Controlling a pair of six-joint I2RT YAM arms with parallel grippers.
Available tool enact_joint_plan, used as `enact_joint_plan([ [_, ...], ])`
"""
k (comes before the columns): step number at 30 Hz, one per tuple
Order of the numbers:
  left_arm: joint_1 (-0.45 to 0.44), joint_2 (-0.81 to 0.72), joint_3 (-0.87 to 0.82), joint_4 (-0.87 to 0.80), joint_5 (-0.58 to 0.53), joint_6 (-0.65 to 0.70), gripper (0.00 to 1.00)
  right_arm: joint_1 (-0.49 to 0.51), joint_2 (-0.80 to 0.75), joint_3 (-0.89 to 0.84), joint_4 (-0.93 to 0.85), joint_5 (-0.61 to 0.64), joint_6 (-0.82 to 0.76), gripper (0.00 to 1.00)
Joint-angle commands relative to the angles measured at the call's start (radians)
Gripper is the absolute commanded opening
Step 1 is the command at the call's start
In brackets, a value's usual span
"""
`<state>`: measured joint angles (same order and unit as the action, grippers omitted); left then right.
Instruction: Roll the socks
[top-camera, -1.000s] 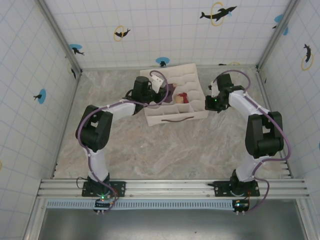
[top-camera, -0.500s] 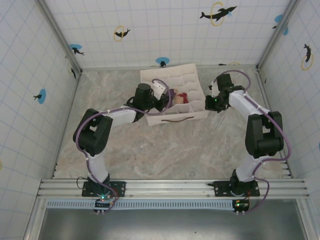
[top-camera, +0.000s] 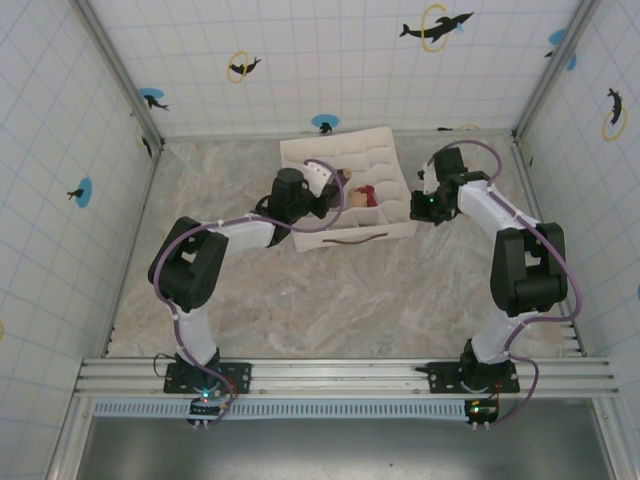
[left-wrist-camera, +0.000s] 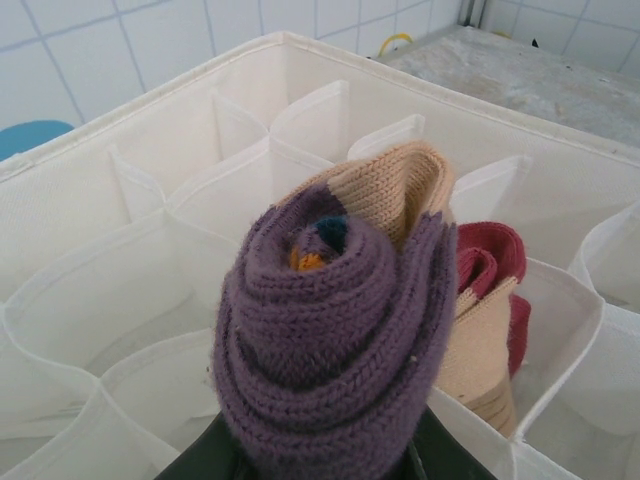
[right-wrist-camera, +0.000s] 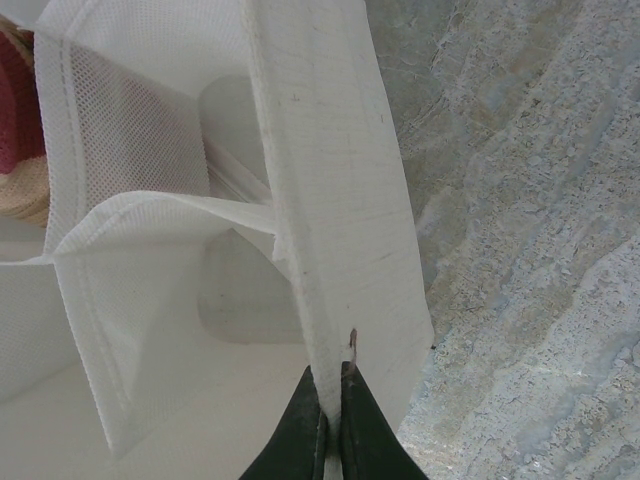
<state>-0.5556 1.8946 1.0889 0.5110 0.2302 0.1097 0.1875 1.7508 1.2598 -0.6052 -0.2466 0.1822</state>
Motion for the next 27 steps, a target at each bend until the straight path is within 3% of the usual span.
enact_joint_plan([
  [1,0.003,0.017,0.027,0.036,0.0,0.034,0.0,0.0,0.05,-0.054,-0.156,-0.005,0.013,0.0],
  [27,-0.052,0.037,-0.048,0.142,-0.068,0.091,0.0,-0.008,0.049,-0.063,-0.153,-0.017,0.016,0.0],
])
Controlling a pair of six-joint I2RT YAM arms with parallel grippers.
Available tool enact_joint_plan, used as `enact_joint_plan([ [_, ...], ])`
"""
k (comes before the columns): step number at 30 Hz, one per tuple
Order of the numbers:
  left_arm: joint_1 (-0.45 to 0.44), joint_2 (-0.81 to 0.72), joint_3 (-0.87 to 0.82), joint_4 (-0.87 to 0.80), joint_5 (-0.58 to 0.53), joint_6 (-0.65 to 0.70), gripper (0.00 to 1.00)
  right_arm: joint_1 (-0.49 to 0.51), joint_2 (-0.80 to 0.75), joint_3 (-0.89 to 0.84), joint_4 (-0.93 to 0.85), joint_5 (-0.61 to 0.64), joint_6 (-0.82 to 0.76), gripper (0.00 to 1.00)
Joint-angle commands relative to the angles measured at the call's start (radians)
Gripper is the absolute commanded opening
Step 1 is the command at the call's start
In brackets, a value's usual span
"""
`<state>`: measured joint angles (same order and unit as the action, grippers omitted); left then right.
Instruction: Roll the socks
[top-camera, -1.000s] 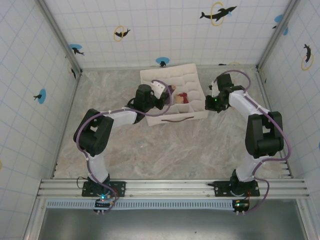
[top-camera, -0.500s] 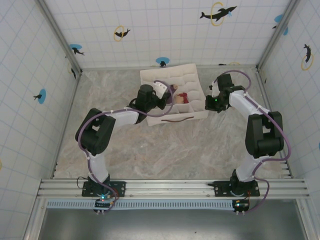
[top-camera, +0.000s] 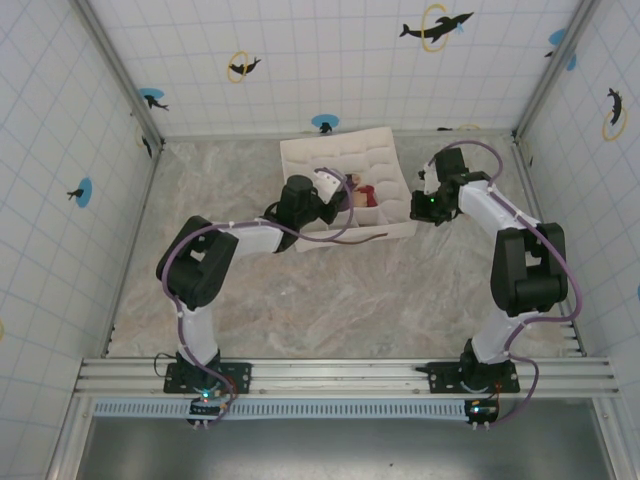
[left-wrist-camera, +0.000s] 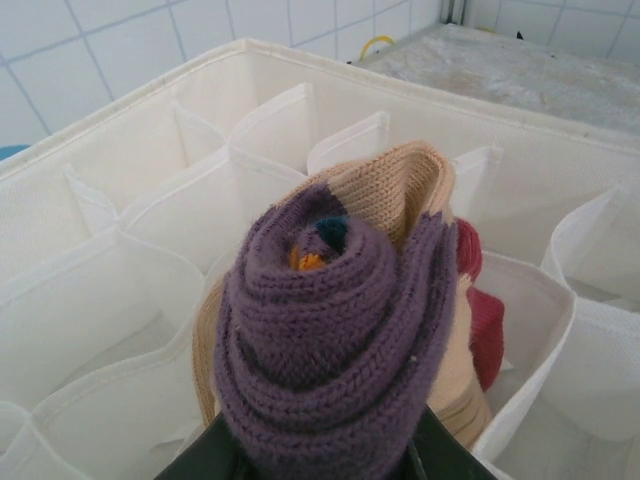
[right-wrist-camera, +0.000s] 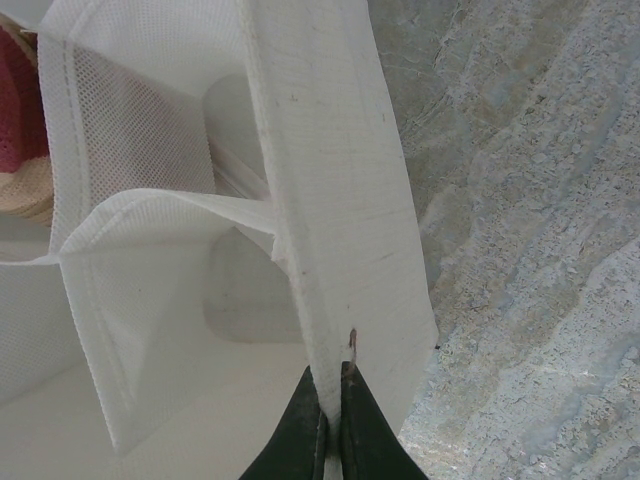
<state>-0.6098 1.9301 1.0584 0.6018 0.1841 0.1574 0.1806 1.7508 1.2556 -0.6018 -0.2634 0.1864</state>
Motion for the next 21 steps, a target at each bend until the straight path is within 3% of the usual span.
enact_joint_plan([
  [1,0.002,0.002,-0.02,0.054,-0.023,0.049,0.0,-0.001,0.05,-0.059,-0.156,-0.001,0.013,0.0],
  [12,0.002,-0.001,-0.056,0.072,-0.029,0.059,0.05,-0.003,0.052,-0.061,-0.159,-0.002,0.014,0.0],
  [15,0.002,-0.011,-0.072,0.083,-0.023,0.06,0.15,-0.006,0.049,-0.064,-0.158,0.0,0.016,0.0],
  [18,0.002,-0.009,-0.061,0.05,-0.028,0.065,0.35,-0.006,0.049,-0.064,-0.158,-0.004,0.019,0.0],
  [21,0.002,-0.018,-0.058,0.025,-0.033,0.057,0.48,-0.006,0.047,-0.067,-0.159,-0.004,0.019,0.0],
])
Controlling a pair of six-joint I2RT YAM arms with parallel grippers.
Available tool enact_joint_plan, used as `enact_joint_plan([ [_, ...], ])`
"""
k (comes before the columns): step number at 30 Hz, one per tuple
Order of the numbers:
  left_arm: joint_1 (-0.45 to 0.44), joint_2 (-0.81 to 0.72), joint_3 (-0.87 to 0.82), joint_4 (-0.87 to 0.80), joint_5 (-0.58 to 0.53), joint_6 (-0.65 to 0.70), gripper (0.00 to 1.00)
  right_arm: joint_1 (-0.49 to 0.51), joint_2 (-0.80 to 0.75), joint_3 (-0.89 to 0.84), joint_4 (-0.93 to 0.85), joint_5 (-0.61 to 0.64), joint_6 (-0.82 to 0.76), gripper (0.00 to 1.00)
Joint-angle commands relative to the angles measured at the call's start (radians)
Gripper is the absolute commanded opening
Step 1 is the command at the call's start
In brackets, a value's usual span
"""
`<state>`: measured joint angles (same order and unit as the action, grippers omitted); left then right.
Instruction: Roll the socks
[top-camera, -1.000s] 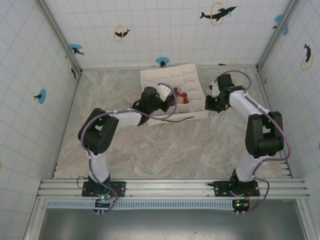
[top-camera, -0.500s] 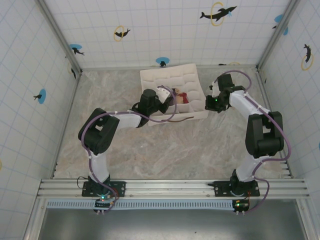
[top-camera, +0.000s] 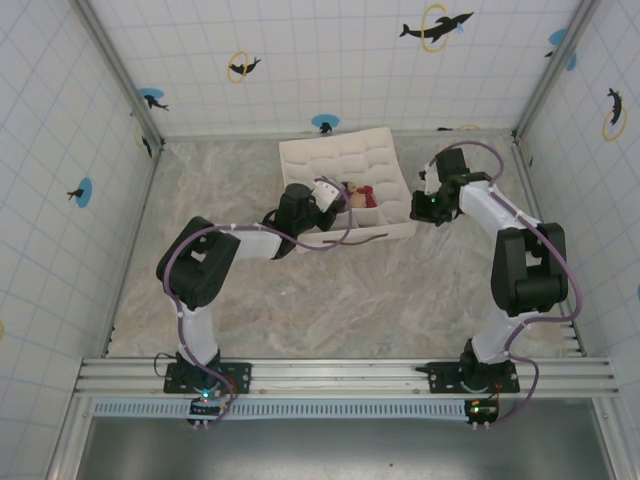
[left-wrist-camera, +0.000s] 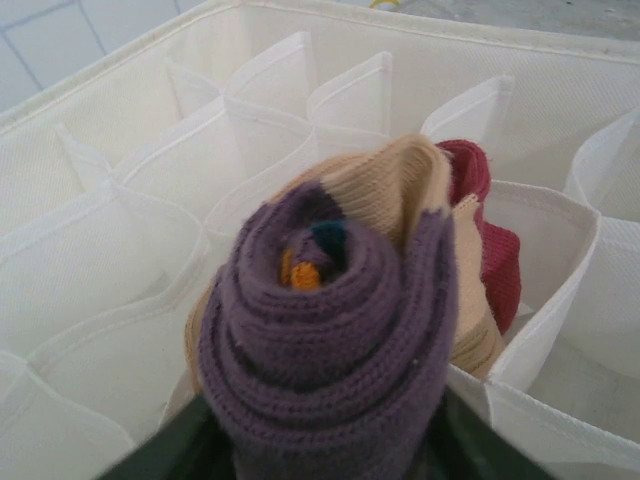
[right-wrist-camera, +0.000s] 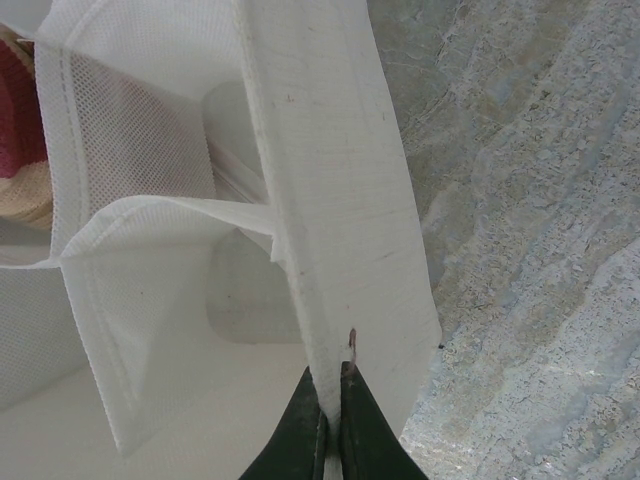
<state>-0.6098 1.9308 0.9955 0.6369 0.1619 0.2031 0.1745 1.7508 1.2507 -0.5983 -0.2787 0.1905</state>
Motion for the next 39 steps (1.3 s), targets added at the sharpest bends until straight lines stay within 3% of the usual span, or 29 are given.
enact_joint_plan([
  [1,0.003,-0.022,0.005,-0.013,-0.011,0.007,0.49,-0.002,0.046,-0.063,-0.16,0.013,0.016,0.0],
  [5,0.003,-0.037,0.006,-0.04,-0.012,-0.001,0.53,-0.002,0.041,-0.068,-0.161,0.009,0.018,0.0],
  [8,0.004,-0.049,0.009,-0.067,-0.01,-0.005,0.66,-0.003,0.035,-0.07,-0.161,0.01,0.018,0.0],
  [12,0.007,-0.07,0.02,-0.123,0.002,0.003,0.72,-0.004,0.018,-0.068,-0.163,0.007,0.02,0.0],
  [15,0.022,-0.09,0.046,-0.192,0.037,-0.004,0.83,-0.005,-0.002,-0.063,-0.166,0.006,0.024,0.0],
  [17,0.033,-0.114,0.065,-0.231,0.063,-0.028,0.97,-0.004,-0.013,-0.074,-0.149,-0.011,0.033,0.0],
  [24,0.069,-0.189,0.168,-0.354,0.122,-0.098,0.98,0.019,-0.056,-0.138,-0.03,-0.071,0.133,0.0],
  [31,0.13,-0.263,0.211,-0.449,0.111,-0.235,0.98,0.085,-0.109,-0.225,0.185,-0.007,0.357,0.0],
  [32,0.137,-0.284,0.19,-0.444,0.101,-0.249,0.98,0.089,-0.113,-0.221,0.193,-0.005,0.363,0.06],
  [34,0.161,-0.32,0.143,-0.429,0.077,-0.298,0.98,0.084,-0.131,-0.201,0.179,0.0,0.356,0.3],
  [37,0.231,-0.374,0.105,-0.493,0.031,-0.319,0.98,0.071,-0.181,-0.172,0.146,0.04,0.308,0.58],
  [39,0.288,-0.442,-0.004,-0.405,0.062,-0.305,0.98,0.064,-0.227,-0.166,0.144,0.076,0.258,0.78],
])
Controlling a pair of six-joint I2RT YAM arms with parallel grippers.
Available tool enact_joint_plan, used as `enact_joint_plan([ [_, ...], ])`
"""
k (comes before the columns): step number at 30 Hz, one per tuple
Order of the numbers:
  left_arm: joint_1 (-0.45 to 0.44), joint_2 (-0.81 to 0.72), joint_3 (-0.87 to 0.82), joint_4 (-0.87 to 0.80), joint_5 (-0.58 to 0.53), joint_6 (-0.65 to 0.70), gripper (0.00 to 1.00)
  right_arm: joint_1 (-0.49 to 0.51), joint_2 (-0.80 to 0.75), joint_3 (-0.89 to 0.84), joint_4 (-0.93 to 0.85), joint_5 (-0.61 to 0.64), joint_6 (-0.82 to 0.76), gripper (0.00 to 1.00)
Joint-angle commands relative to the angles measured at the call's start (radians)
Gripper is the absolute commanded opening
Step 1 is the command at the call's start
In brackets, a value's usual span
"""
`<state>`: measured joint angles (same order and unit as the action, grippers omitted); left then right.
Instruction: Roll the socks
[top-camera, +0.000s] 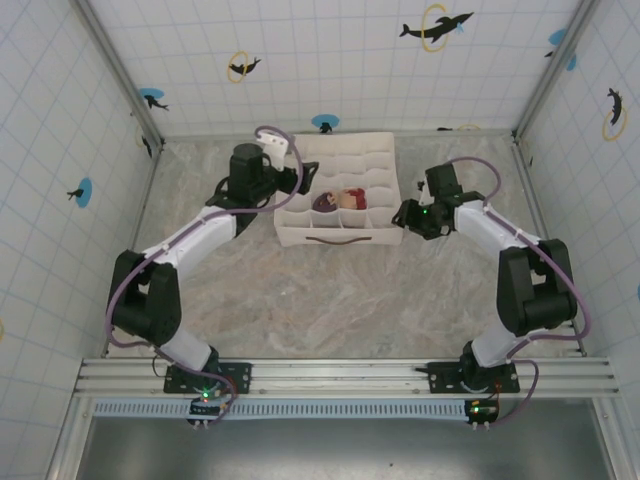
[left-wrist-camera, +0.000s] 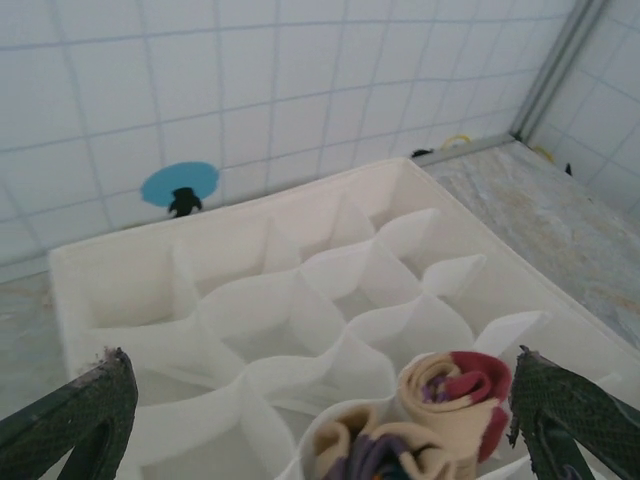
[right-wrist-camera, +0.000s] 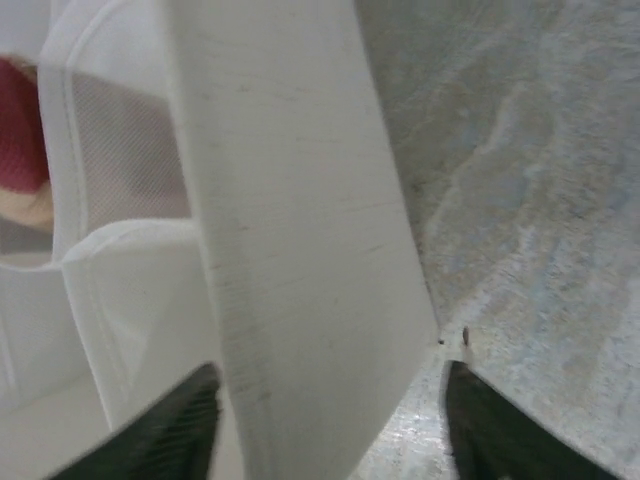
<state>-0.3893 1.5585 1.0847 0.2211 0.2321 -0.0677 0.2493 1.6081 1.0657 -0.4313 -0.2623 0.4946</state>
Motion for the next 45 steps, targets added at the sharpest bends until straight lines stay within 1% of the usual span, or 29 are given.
enact_joint_plan([
  [1,0.105,-0.1,-0.164,0.062,0.016,-0.034,0.98,-0.012,-0.113,0.01,-0.01,0.09,-0.069,0.99],
  [4,0.22,-0.155,-0.26,0.089,0.058,-0.04,0.98,-0.025,-0.201,-0.045,0.052,0.211,-0.104,0.99],
  [5,0.248,-0.177,-0.298,0.108,0.055,-0.034,0.98,-0.034,-0.228,-0.069,0.078,0.247,-0.112,0.99],
  [7,0.287,-0.239,-0.424,0.216,-0.01,0.005,0.98,-0.058,-0.289,-0.142,0.156,0.357,-0.118,0.99],
  [9,0.319,-0.268,-0.504,0.259,-0.059,0.041,0.97,-0.066,-0.36,-0.267,0.307,0.47,-0.15,0.99],
  [10,0.333,-0.264,-0.522,0.237,-0.083,0.05,0.97,-0.074,-0.396,-0.342,0.4,0.521,-0.167,0.99],
  [12,0.359,-0.252,-0.558,0.199,-0.106,0.056,0.97,-0.093,-0.439,-0.46,0.559,0.579,-0.184,0.99],
  [14,0.378,-0.274,-0.657,0.259,-0.122,0.056,0.97,-0.105,-0.461,-0.558,0.686,0.633,-0.221,0.99],
  [15,0.384,-0.292,-0.721,0.318,-0.131,0.058,0.97,-0.105,-0.468,-0.61,0.752,0.661,-0.258,0.99],
  [19,0.394,-0.327,-0.922,0.514,-0.159,0.072,0.97,-0.104,-0.458,-0.821,1.053,0.669,-0.396,0.99],
  [21,0.394,-0.32,-0.988,0.632,-0.142,0.065,0.97,-0.104,-0.428,-0.888,1.15,0.674,-0.411,0.99],
  [23,0.392,-0.304,-1.018,0.73,-0.111,0.068,0.97,-0.095,-0.387,-0.949,1.269,0.677,-0.43,0.99],
  [25,0.392,-0.276,-1.026,0.784,-0.185,0.062,0.97,-0.074,-0.327,-1.009,1.431,0.69,-0.466,0.99],
  [26,0.396,-0.263,-1.039,0.827,-0.203,0.054,0.97,-0.058,-0.293,-1.012,1.457,0.709,-0.495,0.99],
  [27,0.406,-0.254,-1.037,0.812,-0.196,0.048,0.97,-0.043,-0.251,-1.009,1.493,0.73,-0.507,0.99],
  [29,0.408,-0.229,-1.077,0.891,-0.148,0.067,0.97,-0.031,-0.185,-1.02,1.546,0.727,-0.523,0.99],
  [31,0.408,-0.195,-1.109,0.969,-0.147,0.066,0.97,-0.022,-0.135,-1.066,1.694,0.781,-0.527,1.0],
  [33,0.408,-0.149,-1.139,1.063,-0.155,0.067,0.97,-0.047,-0.161,-1.081,1.68,0.768,-0.484,1.0],
  [34,0.408,-0.118,-1.155,1.119,-0.163,0.068,0.97,-0.081,-0.167,-1.096,1.689,0.709,-0.46,1.0],
  [36,0.408,-0.055,-1.165,1.204,-0.217,0.046,0.98,-0.14,-0.143,-1.128,1.746,0.642,-0.405,1.0],
  [37,0.408,-0.028,-1.152,1.235,-0.227,0.032,0.98,-0.159,-0.096,-1.153,1.845,0.632,-0.392,1.0],
  [38,0.409,-0.034,-1.134,1.183,-0.249,0.024,0.98,-0.17,-0.058,-1.163,1.932,0.618,-0.392,1.0],
  [39,0.409,-0.053,-1.108,1.091,-0.273,0.021,0.98,-0.179,-0.067,-1.146,1.893,0.593,-0.387,1.0],
  [40,0.409,-0.043,-1.083,1.062,-0.337,-0.005,0.98,-0.182,-0.1,-1.091,1.739,0.603,-0.371,1.0],
  [41,0.413,-0.038,-1.091,1.088,-0.339,-0.015,0.98,-0.176,-0.109,-1.077,1.668,0.616,-0.365,1.0],
  [42,0.415,-0.042,-1.089,1.073,-0.368,-0.023,0.97,-0.175,-0.083,-1.103,1.77,0.623,-0.377,1.0],
  [43,0.414,-0.045,-1.087,1.064,-0.368,-0.023,0.98,-0.171,-0.064,-1.111,1.824,0.626,-0.387,1.0],
  [44,0.414,-0.041,-1.09,1.076,-0.37,-0.021,0.98,-0.169,-0.077,-1.103,1.792,0.629,-0.385,1.0],
  [45,0.414,-0.044,-1.09,1.068,-0.37,-0.022,0.97,-0.169,-0.1,-1.084,1.713,0.628,-0.375,1.0],
])
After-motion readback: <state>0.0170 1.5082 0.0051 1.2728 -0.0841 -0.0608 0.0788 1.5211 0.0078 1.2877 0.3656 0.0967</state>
